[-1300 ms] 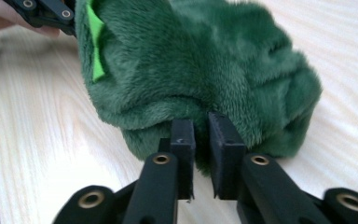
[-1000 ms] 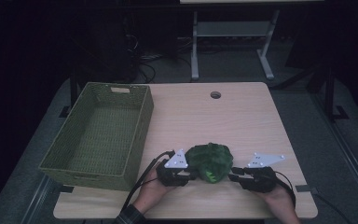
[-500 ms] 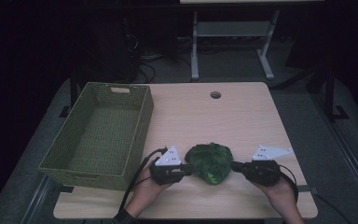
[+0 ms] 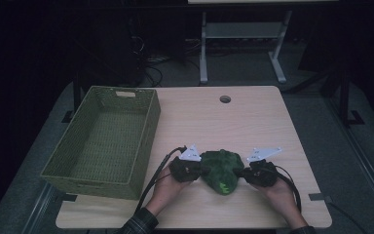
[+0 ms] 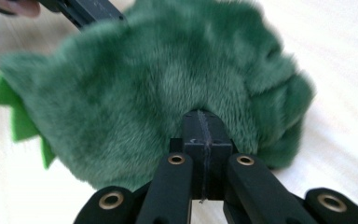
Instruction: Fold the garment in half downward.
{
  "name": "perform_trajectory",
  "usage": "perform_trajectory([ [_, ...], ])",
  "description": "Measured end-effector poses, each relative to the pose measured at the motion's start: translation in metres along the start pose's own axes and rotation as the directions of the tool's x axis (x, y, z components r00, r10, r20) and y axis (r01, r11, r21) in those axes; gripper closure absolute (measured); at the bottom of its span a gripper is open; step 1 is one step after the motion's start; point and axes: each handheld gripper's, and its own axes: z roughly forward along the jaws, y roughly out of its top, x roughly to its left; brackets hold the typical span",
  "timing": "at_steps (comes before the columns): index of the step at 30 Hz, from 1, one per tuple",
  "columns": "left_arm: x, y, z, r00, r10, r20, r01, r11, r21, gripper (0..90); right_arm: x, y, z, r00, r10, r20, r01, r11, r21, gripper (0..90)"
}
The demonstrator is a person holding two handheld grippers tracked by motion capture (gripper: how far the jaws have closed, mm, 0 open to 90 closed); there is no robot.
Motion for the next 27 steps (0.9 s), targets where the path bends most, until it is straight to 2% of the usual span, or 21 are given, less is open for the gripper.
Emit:
perform_trajectory([
  [7,-0.001,-0.004,0.009,0.9995,0.023,-0.02,-0.021,0.9973,0.07,89.6,0.002,-0.003,0.011,0.9998,-0.018,-0.003,0.018,0.999,0.041,89.9],
  [12,0.0,-0.004,0.013,0.999,0.027,-0.035,-0.024,0.9969,0.075,89.7,0.005,-0.006,0.015,0.9999,-0.014,-0.002,0.014,0.998,0.064,90.0],
  [14,0.002,-0.003,0.012,0.9986,0.039,-0.037,-0.036,0.9958,0.084,89.7,0.005,-0.007,0.015,0.9999,-0.013,-0.006,0.013,0.998,0.054,90.0],
  [17,0.003,-0.002,0.009,0.9988,0.022,-0.043,-0.019,0.9974,0.069,89.6,0.005,-0.007,0.013,0.9998,-0.019,0.004,0.019,0.998,0.055,89.9],
  [21,0.002,0.001,-0.002,0.9996,0.007,-0.029,-0.006,0.9991,0.043,89.3,0.001,-0.006,0.003,0.9999,-0.01,0.014,0.009,0.999,0.034,89.9],
  [27,-0.008,0.006,-0.021,1.0,-0.004,0.004,0.004,1.0,0.007,89.3,-0.014,-0.006,-0.016,0.998,0.015,0.061,-0.015,1.0,-0.016,89.9],
])
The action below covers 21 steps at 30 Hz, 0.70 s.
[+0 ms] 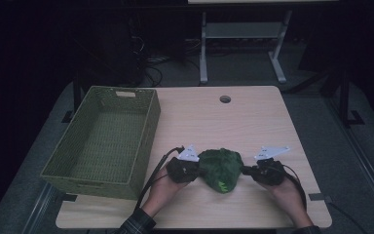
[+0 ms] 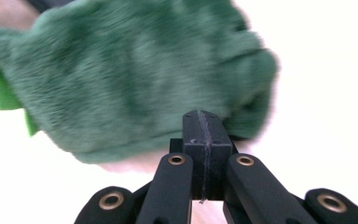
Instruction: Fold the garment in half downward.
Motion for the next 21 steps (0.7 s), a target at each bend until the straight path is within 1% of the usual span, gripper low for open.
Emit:
perform_trajectory([
  [1,-0.002,0.0,-0.002,1.0,0.001,0.003,-0.001,1.0,-0.005,89.3,-0.004,0.0,-0.005,0.9998,0.018,0.011,-0.018,1.0,-0.015,89.9],
  [3,-0.006,0.0,-0.005,0.9999,0.0,0.011,0.0,1.0,-0.008,89.3,-0.01,0.001,-0.01,0.9993,0.024,0.028,-0.024,0.999,-0.029,89.8],
  [6,-0.013,-0.001,-0.006,0.9994,0.005,0.035,-0.005,1.0,-0.008,89.3,-0.02,0.006,-0.016,0.9978,0.036,0.056,-0.033,0.998,-0.056,89.9],
  [7,-0.015,-0.001,-0.006,0.999,0.007,0.045,-0.007,1.0,-0.001,89.3,-0.023,0.009,-0.017,0.9972,0.046,0.059,-0.042,0.997,-0.061,89.8],
  [9,-0.02,-0.001,-0.003,0.9981,0.013,0.06,-0.013,0.9999,0.005,89.3,-0.03,0.015,-0.015,0.9966,0.048,0.067,-0.043,0.997,-0.07,89.8],
  [10,-0.022,-0.001,-0.001,0.9976,0.009,0.069,-0.009,1.0,0.002,89.3,-0.033,0.018,-0.014,0.9965,0.053,0.064,-0.048,0.996,-0.079,89.9],
  [11,-0.025,-0.001,0.001,0.9968,0.012,0.08,-0.012,0.9999,0.005,89.3,-0.037,0.022,-0.012,0.9968,0.062,0.052,-0.057,0.995,-0.08,89.9],
  [12,-0.026,-0.001,0.003,0.9962,0.016,0.086,-0.017,0.9998,0.008,89.3,-0.04,0.027,-0.008,0.9964,0.067,0.052,-0.063,0.995,-0.072,89.9],
  [13,-0.028,0.0,0.005,0.9955,0.018,0.093,-0.019,0.9997,0.012,89.3,-0.041,0.03,-0.005,0.9963,0.067,0.055,-0.062,0.995,-0.077,89.9],
  [14,-0.03,0.0,0.007,0.9949,0.024,0.098,-0.026,0.9995,0.018,89.3,-0.044,0.033,-0.002,0.9965,0.073,0.041,-0.069,0.994,-0.086,89.8],
  [15,-0.032,0.0,0.01,0.994,0.026,0.107,-0.028,0.9994,0.019,89.3,-0.046,0.037,0.003,0.9962,0.082,0.028,-0.08,0.994,-0.077,89.8],
  [16,-0.033,0.0,0.013,0.9931,0.029,0.114,-0.032,0.9992,0.024,89.3,-0.047,0.04,0.007,0.9966,0.077,0.029,-0.074,0.994,-0.076,89.9],
  [17,-0.035,0.0,0.016,0.9922,0.033,0.121,-0.037,0.9988,0.031,89.3,-0.048,0.043,0.011,0.9968,0.075,0.027,-0.072,0.994,-0.085,89.9],
  [18,-0.037,0.0,0.018,0.9915,0.032,0.126,-0.037,0.9988,0.033,89.3,-0.05,0.047,0.017,0.9969,0.077,0.016,-0.075,0.993,-0.09,89.9],
  [19,-0.039,0.001,0.021,0.9902,0.037,0.135,-0.043,0.9983,0.04,89.2,-0.051,0.05,0.022,0.9964,0.085,0.004,-0.084,0.994,-0.074,89.9],
  [20,-0.04,0.001,0.023,0.9892,0.041,0.14,-0.048,0.9979,0.043,89.3,-0.051,0.054,0.029,0.9963,0.086,0.003,-0.085,0.994,-0.065,89.9],
  [21,-0.042,0.001,0.026,0.988,0.044,0.148,-0.052,0.9976,0.046,89.2,-0.052,0.056,0.032,0.9966,0.083,0.0,-0.083,0.994,-0.069,89.8],
])
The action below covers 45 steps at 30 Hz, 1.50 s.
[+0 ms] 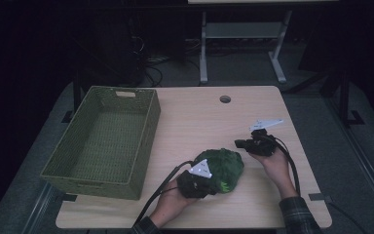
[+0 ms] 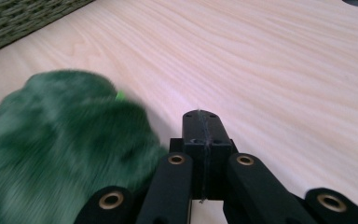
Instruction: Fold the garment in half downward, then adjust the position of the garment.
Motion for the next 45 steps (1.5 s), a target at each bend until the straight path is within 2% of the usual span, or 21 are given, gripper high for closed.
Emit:
perform_trajectory([
  [2,-0.003,0.001,0.005,0.9999,0.009,0.013,-0.009,0.9999,0.008,88.9,0.001,0.003,0.011,0.9999,-0.006,-0.014,0.006,1.0,-0.005,89.9],
  [3,-0.005,0.001,0.007,0.9998,0.003,0.018,-0.003,1.0,0.005,88.9,0.002,0.006,0.018,0.9996,0.002,-0.029,-0.001,1.0,0.021,89.9],
  [6,-0.007,0.003,0.014,0.9995,0.009,0.029,-0.009,0.9999,0.008,88.6,0.005,0.007,0.029,0.9989,-0.02,-0.043,0.022,0.999,0.037,89.9],
  [8,-0.007,0.004,0.018,0.9996,0.017,0.021,-0.017,0.9998,0.004,88.6,0.009,0.008,0.035,0.9981,-0.025,-0.055,0.029,0.998,0.06,89.8],
  [13,0.002,0.004,0.02,1.0,-0.001,-0.007,0.001,1.0,0.0,88.7,0.013,0.005,0.04,0.9957,-0.036,-0.085,0.043,0.996,0.082,89.9],
  [20,0.012,-0.003,0.015,0.9989,-0.024,-0.041,0.024,0.9997,0.002,89.0,0.012,0.002,0.038,0.993,-0.03,-0.114,0.041,0.995,0.095,89.9],
  [23,0.016,-0.004,0.012,0.9983,-0.017,-0.055,0.018,0.9998,0.008,89.1,0.012,0.0,0.036,0.9919,-0.033,-0.122,0.045,0.994,0.097,89.9],
  [30,0.024,-0.011,0.002,0.9957,-0.036,-0.085,0.037,0.9992,0.011,89.1,0.014,-0.007,0.026,0.9916,-0.031,-0.125,0.046,0.993,0.112,89.9],
  [39,0.037,-0.018,-0.013,0.9891,-0.059,-0.135,0.061,0.9981,0.009,89.0,0.022,-0.019,0.01,0.992,-0.05,-0.116,0.063,0.992,0.112,89.8],
  [45,0.048,-0.023,-0.023,0.9831,-0.077,-0.166,0.079,0.9968,0.005,89.0,0.031,-0.027,0.003,0.9908,-0.058,-0.122,0.074,0.988,0.135,89.9],
])
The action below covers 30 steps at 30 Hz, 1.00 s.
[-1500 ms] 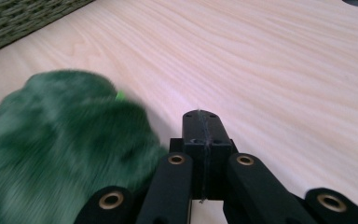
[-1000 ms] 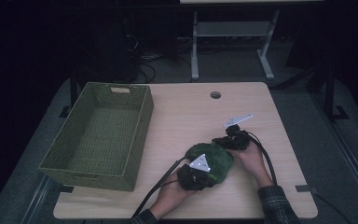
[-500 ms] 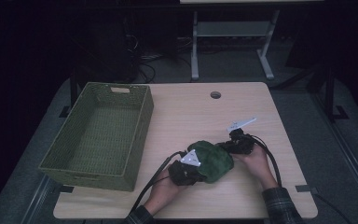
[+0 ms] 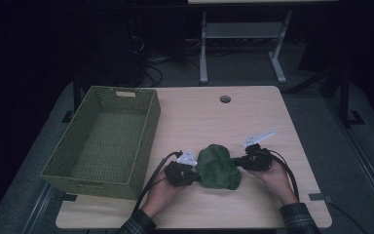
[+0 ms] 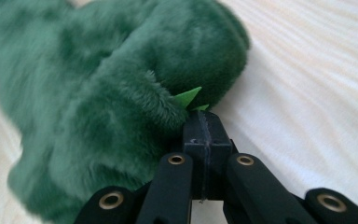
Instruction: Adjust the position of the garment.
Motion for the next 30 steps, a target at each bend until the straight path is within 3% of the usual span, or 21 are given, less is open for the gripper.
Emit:
perform_trajectory([
  [5,0.009,-0.003,-0.003,0.9997,-0.015,-0.021,0.015,0.9999,0.003,89.0,0.009,-0.008,-0.004,0.9996,-0.027,-0.007,0.027,1.0,0.008,89.8],
  [9,0.009,-0.003,-0.004,0.9996,-0.013,-0.025,0.013,0.9999,0.003,89.0,0.014,-0.014,-0.008,0.9991,-0.038,0.021,0.038,0.999,0.005,88.6],
  [14,0.011,-0.002,-0.013,0.9997,-0.009,-0.021,0.009,1.0,0.0,86.9,0.011,-0.023,-0.018,0.9975,0.009,0.07,-0.008,1.0,-0.016,74.3],
  [17,0.011,-0.001,-0.021,0.9999,-0.003,-0.016,0.003,1.0,0.001,83.7,0.009,-0.031,-0.025,0.9928,0.004,0.12,0.001,0.999,-0.046,64.7],
  [20,0.009,0.002,-0.028,0.9999,-0.003,-0.014,0.003,1.0,-0.007,80.2,0.008,-0.04,-0.028,0.9882,0.019,0.152,-0.013,0.999,-0.041,56.2],
  [24,0.006,0.007,-0.035,0.9995,0.016,-0.027,-0.016,0.9998,-0.011,68.7,0.007,-0.056,-0.034,0.9813,0.034,0.19,-0.023,0.998,-0.059,45.1],
  [30,0.004,0.015,-0.043,0.998,0.051,-0.038,-0.051,0.9987,0.009,52.7,0.007,-0.074,-0.04,0.9633,0.047,0.264,-0.03,0.997,-0.068,32.7],
])
